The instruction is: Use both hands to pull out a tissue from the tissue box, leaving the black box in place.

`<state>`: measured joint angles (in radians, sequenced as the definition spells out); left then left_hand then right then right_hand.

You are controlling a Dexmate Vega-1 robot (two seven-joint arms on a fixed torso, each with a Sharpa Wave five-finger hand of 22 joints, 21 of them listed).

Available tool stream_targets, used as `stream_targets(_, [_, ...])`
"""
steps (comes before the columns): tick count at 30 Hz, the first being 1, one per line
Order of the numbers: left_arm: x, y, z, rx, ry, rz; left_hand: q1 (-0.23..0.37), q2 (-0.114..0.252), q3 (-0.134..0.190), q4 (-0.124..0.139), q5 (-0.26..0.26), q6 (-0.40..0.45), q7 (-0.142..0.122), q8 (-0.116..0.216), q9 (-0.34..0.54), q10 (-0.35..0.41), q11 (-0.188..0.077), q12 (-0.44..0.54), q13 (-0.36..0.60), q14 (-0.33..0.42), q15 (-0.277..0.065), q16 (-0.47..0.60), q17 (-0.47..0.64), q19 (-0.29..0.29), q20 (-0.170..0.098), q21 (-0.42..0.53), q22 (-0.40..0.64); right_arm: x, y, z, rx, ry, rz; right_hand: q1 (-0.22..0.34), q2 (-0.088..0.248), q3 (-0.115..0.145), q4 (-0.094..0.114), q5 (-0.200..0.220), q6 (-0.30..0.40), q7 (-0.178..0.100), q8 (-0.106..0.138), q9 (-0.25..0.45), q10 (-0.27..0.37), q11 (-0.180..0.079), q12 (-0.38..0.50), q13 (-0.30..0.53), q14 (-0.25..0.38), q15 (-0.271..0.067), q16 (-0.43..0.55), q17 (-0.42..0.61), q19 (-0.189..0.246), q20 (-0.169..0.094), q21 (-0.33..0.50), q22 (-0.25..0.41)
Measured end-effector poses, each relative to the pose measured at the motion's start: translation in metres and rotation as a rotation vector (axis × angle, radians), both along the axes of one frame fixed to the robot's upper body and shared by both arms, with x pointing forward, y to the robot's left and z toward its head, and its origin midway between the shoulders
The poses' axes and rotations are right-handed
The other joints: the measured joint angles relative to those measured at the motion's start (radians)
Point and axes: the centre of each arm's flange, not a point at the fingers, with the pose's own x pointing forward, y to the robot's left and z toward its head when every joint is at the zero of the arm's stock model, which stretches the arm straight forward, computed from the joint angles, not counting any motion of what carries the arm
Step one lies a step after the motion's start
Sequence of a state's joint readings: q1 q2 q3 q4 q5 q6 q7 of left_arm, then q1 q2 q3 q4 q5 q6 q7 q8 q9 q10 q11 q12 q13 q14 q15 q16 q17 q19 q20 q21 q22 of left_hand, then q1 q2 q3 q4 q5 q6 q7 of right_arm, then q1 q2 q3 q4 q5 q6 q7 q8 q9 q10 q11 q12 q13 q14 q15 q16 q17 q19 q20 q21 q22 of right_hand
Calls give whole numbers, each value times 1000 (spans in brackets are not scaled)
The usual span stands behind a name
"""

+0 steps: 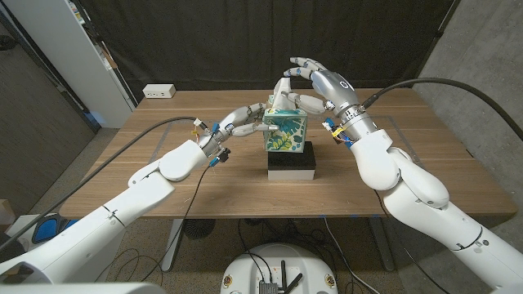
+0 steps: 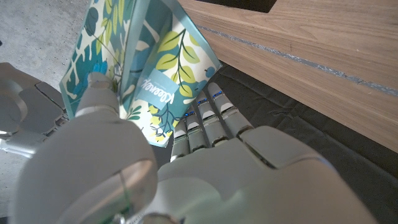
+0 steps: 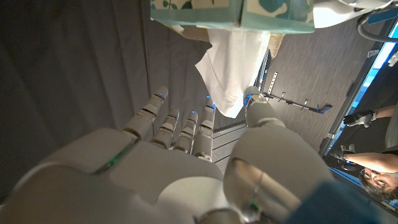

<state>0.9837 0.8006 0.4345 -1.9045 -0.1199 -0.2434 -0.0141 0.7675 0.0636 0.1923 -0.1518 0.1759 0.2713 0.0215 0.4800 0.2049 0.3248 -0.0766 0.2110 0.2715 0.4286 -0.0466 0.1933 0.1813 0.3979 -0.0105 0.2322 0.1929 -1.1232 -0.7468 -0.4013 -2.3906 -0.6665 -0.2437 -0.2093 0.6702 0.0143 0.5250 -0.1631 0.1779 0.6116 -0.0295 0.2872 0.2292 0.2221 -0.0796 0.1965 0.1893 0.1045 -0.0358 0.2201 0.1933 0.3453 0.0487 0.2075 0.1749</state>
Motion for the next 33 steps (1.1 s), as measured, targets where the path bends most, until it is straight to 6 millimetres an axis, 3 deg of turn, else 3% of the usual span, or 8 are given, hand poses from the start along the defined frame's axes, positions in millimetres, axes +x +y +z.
stream_targets(6, [0,-1,0,2,1,1,-1,-1,0,0,0,0,0,0,0,0,0,0,0,0,0,0,0,0,0,0,0,3,-1,0,1,2,-15,12,-12,-14,-5,4,72,8,38,16,10,8,0,4,0,0,0,1,0,0,-6,0])
stream_targets(11, [0,-1,0,2,2,1,-6,-7,0,0,0,0,0,0,0,-4,-4,0,0,0,0,0,0,0,0,0,0,5,-3,-1,6,-3,-21,33,-28,-23,-7,11,152,-12,93,39,48,-3,1,4,14,0,0,5,25,-10,-5,0])
stream_targets(14, [-1,-2,0,3,1,0,-6,-7,0,0,0,0,0,0,0,-4,-4,0,0,0,0,0,0,0,0,0,0,4,-3,-1,13,-24,-22,85,-2,-26,-10,12,215,-27,137,57,74,-13,7,4,29,0,7,8,42,-28,1,0])
stream_targets(17, [-1,-2,0,3,2,0,-6,-7,0,0,0,0,0,0,0,-4,-4,0,0,0,0,0,0,0,0,0,0,4,-4,-2,18,-45,-22,159,27,-20,-15,12,290,-50,192,82,109,-46,7,4,49,-1,16,9,65,-50,1,0])
stream_targets(19, [-2,-2,0,3,2,0,-6,-7,2,2,0,0,0,0,0,-4,-4,0,0,0,0,0,0,0,0,0,0,2,-4,-1,19,-59,-22,189,52,-16,-19,12,317,-62,214,89,125,-62,7,4,54,-4,19,9,77,-64,7,0])
stream_targets(22, [-2,-3,-1,2,3,0,-6,-7,7,1,0,0,0,0,0,-4,-4,0,0,0,0,0,0,0,0,0,0,2,-4,-3,23,-75,-24,214,54,-16,-19,7,330,-72,222,89,136,-73,7,4,61,0,19,9,77,-88,7,0])
stream_targets(30, [-3,-4,0,2,2,-1,-6,-7,8,0,0,0,0,0,0,-4,-4,0,0,0,0,0,0,0,0,0,0,-1,-4,-4,24,-111,-27,252,54,-16,-19,4,347,-90,237,88,155,-92,7,4,68,-7,24,13,82,-94,7,0])
stream_targets(33, [-3,-4,-1,3,2,0,-6,-7,8,0,0,0,0,0,0,-4,-4,0,0,0,0,0,0,0,0,0,0,0,-4,-7,20,-123,-31,266,48,-28,-19,3,354,-96,241,86,161,-97,7,4,72,-3,26,13,82,-94,7,0])
